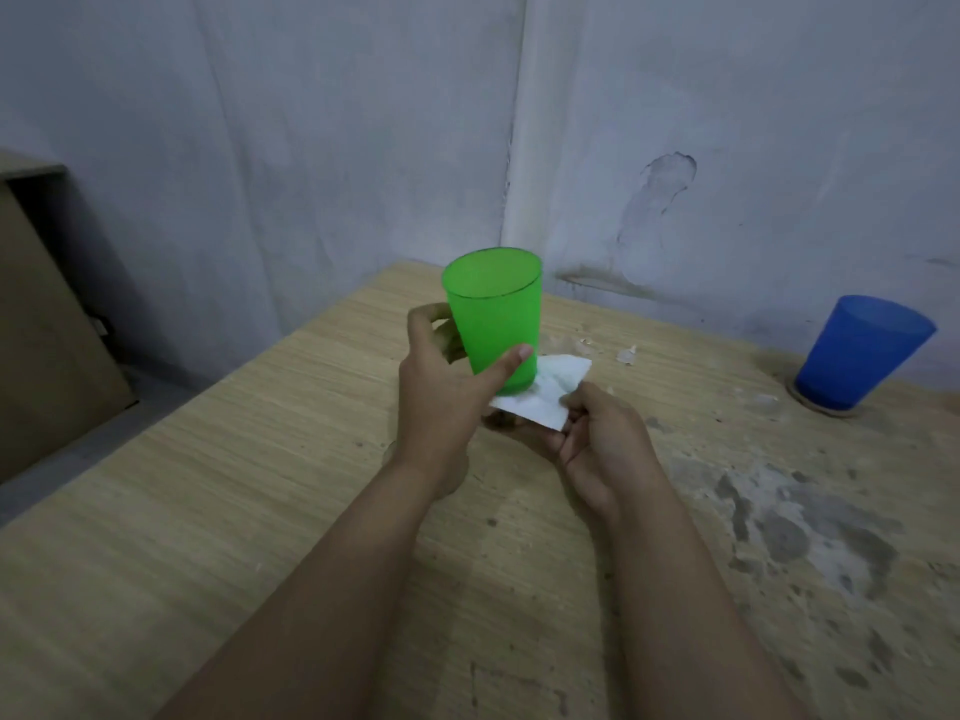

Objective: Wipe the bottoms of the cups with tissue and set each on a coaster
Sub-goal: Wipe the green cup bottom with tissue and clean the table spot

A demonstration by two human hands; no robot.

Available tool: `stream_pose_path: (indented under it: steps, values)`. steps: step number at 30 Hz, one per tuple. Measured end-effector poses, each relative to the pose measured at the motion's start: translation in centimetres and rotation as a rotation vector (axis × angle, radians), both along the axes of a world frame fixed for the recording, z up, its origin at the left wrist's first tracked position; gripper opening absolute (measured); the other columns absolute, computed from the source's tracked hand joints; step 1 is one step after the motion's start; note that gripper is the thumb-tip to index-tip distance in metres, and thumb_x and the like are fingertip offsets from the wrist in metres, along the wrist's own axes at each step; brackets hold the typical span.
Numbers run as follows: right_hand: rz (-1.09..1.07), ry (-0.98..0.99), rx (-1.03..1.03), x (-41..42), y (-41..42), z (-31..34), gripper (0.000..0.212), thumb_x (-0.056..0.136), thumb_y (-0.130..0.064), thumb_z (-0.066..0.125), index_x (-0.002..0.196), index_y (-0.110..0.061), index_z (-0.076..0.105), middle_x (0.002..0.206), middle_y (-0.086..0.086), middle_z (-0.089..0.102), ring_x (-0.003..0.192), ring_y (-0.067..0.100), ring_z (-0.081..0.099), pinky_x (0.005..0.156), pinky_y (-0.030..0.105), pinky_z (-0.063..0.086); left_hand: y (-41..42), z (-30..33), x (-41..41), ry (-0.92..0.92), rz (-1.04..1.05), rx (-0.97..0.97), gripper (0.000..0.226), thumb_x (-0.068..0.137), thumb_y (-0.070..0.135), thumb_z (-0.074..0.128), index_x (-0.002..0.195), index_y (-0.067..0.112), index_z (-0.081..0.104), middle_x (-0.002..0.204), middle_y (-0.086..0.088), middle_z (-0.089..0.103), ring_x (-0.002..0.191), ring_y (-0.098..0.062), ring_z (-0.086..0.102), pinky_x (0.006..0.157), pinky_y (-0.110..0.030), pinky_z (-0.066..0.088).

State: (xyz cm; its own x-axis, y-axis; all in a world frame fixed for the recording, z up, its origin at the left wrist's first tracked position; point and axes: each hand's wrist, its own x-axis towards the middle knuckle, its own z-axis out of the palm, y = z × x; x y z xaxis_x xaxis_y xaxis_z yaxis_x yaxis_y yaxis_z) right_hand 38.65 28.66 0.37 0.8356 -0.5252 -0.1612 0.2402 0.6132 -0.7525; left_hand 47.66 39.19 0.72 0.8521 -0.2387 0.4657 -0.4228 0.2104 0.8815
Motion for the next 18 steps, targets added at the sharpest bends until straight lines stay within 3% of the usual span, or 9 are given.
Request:
stream_pose_path:
  steps: [4, 7, 9, 12, 15, 18]
  values:
    - [-0.131, 0.069, -0.094, 0.1, -0.6, -0.3, 0.028, 0.082, 0.007, 0.039, 0.088, 0.003, 0.066, 0.091, 0.020, 0.072, 0.078, 0.028, 0.071, 0.060, 0.038, 0.059, 1.1, -0.1, 1.9, -0.005, 0.062, 0.111, 0.066, 0.060, 0.039, 0.085, 0.109, 0.030, 0.042, 0.100, 0.015, 0.062, 0.093, 0.003, 0.063, 0.077, -0.024, 0.055]
    - [-0.184, 0.153, -0.233, 0.2, -0.8, -0.7, 0.034, 0.081, 0.006, 0.041, 0.072, -0.004, 0.072, 0.091, 0.019, 0.071, 0.075, 0.026, 0.067, 0.068, 0.036, 0.054, 1.8, -0.8, 3.4, 0.034, 0.068, 0.201, 0.074, 0.062, 0.033, 0.085, 0.118, 0.032, 0.037, 0.108, 0.006, 0.060, 0.099, -0.010, 0.063, 0.084, -0.033, 0.054]
    - [-0.209, 0.196, -0.353, 0.2, -0.8, -1.0, 0.039, 0.082, 0.005, 0.044, 0.065, -0.013, 0.074, 0.088, 0.013, 0.071, 0.074, 0.025, 0.066, 0.068, 0.034, 0.051, 2.1, -1.4, 4.0, 0.038, 0.073, 0.276, 0.077, 0.064, 0.032, 0.085, 0.122, 0.028, 0.035, 0.109, 0.004, 0.057, 0.101, -0.016, 0.061, 0.083, -0.030, 0.051]
    - [-0.252, 0.273, -0.504, 0.1, -0.7, -1.2, 0.036, 0.081, 0.001, 0.046, 0.076, -0.018, 0.076, 0.090, 0.011, 0.074, 0.084, 0.030, 0.067, 0.076, 0.039, 0.052, 2.2, -2.0, 4.6, 0.058, 0.048, 0.333, 0.069, 0.065, 0.027, 0.085, 0.116, 0.023, 0.037, 0.111, 0.003, 0.055, 0.102, -0.016, 0.057, 0.075, -0.019, 0.046]
    - [-0.297, 0.350, -0.599, 0.3, -0.7, -1.4, 0.023, 0.081, -0.004, 0.046, 0.086, -0.002, 0.068, 0.102, 0.030, 0.063, 0.082, 0.036, 0.062, 0.074, 0.046, 0.049, 2.2, -2.3, 5.3, 0.052, 0.052, 0.375, 0.067, 0.069, 0.026, 0.082, 0.122, 0.018, 0.043, 0.123, -0.002, 0.056, 0.114, -0.020, 0.053, 0.086, -0.025, 0.042]
    - [-0.316, 0.346, -0.628, 0.3, -0.6, -1.3, 0.020, 0.083, -0.005, 0.046, 0.088, 0.006, 0.061, 0.106, 0.035, 0.056, 0.084, 0.043, 0.061, 0.071, 0.033, 0.033, 2.5, -2.3, 5.6, 0.023, 0.095, 0.417, 0.072, 0.072, 0.023, 0.079, 0.134, 0.014, 0.043, 0.135, -0.006, 0.052, 0.124, -0.020, 0.048, 0.095, -0.028, 0.039]
